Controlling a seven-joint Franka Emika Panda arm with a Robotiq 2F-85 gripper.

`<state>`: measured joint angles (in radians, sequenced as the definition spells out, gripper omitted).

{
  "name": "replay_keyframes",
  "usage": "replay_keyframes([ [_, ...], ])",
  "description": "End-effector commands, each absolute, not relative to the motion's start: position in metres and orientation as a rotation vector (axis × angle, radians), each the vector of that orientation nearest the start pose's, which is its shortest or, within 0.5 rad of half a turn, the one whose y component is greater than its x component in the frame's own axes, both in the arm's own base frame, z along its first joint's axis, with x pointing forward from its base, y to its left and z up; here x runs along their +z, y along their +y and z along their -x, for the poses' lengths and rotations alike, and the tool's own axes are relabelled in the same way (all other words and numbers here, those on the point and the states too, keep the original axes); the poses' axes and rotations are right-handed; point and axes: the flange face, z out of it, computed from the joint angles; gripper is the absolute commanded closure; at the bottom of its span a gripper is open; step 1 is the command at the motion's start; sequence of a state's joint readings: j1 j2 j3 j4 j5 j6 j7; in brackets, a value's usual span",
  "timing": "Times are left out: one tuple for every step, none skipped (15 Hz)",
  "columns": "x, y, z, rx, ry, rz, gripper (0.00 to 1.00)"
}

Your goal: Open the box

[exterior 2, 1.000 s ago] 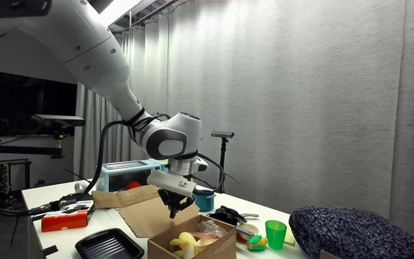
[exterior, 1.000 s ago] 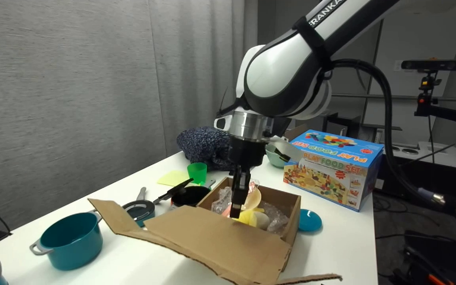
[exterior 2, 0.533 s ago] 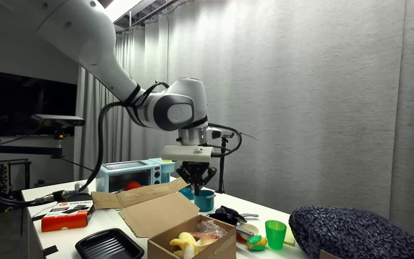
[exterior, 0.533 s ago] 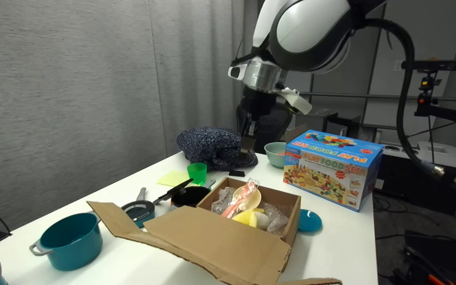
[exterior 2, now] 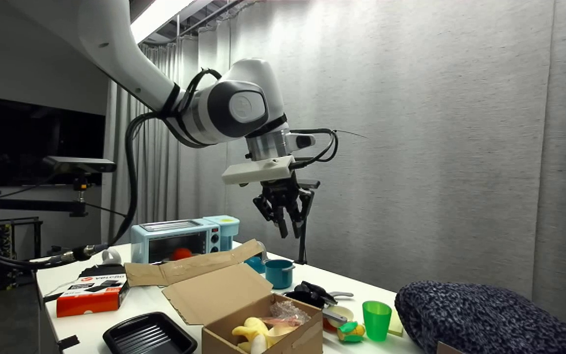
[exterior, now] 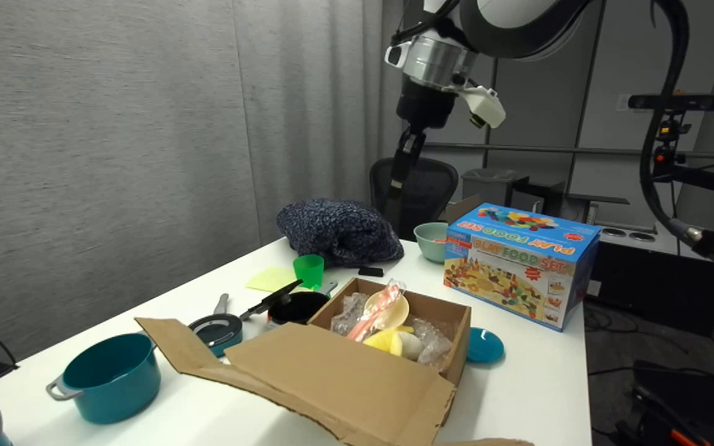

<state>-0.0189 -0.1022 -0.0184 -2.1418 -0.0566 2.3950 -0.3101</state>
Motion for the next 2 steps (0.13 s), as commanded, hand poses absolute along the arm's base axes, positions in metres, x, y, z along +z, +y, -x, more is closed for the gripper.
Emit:
replay_keyframes([
  [0.4878,-0.0209,-0.5487,-0.555,-0.482,3.161,0.66],
  [0.4877,-0.021,-0.5487,-0.555,-0.479,3.161,0.66],
])
